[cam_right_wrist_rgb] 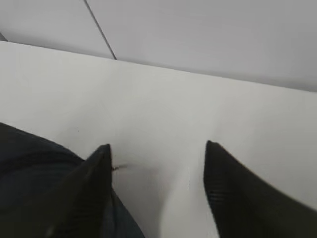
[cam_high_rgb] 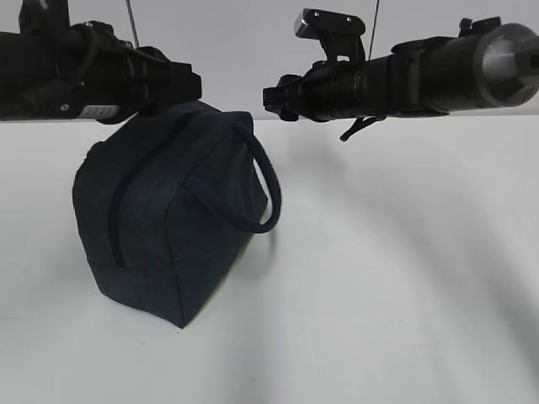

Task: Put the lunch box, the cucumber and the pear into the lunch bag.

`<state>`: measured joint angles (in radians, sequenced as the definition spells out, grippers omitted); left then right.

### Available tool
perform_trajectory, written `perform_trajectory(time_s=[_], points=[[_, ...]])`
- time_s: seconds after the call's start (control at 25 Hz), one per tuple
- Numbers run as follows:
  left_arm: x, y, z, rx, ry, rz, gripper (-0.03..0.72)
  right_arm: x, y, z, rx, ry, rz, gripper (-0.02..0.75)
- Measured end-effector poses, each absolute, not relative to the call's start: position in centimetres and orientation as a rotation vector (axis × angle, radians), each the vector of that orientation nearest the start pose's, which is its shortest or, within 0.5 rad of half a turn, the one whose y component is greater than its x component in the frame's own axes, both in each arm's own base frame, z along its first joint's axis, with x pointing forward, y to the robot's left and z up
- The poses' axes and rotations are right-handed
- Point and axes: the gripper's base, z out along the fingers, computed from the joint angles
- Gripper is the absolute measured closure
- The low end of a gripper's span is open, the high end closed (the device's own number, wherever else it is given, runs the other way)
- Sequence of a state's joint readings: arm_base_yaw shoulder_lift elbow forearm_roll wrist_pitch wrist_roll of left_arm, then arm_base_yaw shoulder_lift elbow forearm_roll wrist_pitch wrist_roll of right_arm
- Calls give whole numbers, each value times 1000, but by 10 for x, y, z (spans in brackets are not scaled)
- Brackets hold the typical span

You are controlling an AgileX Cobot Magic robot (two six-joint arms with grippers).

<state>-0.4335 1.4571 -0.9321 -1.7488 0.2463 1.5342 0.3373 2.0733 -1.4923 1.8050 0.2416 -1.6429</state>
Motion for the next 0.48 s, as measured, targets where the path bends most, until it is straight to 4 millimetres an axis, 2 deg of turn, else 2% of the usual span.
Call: perform_trajectory(time_s=[0.08,0.16,0.32,0.48], points=[[288,-157,282,376,1996,-659,397,444,177,230,-343,1979,538,213],[289,-158,280,379,2001,-653,371,440,175,249,-371,1934,522,182],[286,-156,282,452,1987,-598,360,424,170,289,-440,1843,477,176],[276,-151,286,492,2000,-571,360,396,161,319,-483,1799,456,203]])
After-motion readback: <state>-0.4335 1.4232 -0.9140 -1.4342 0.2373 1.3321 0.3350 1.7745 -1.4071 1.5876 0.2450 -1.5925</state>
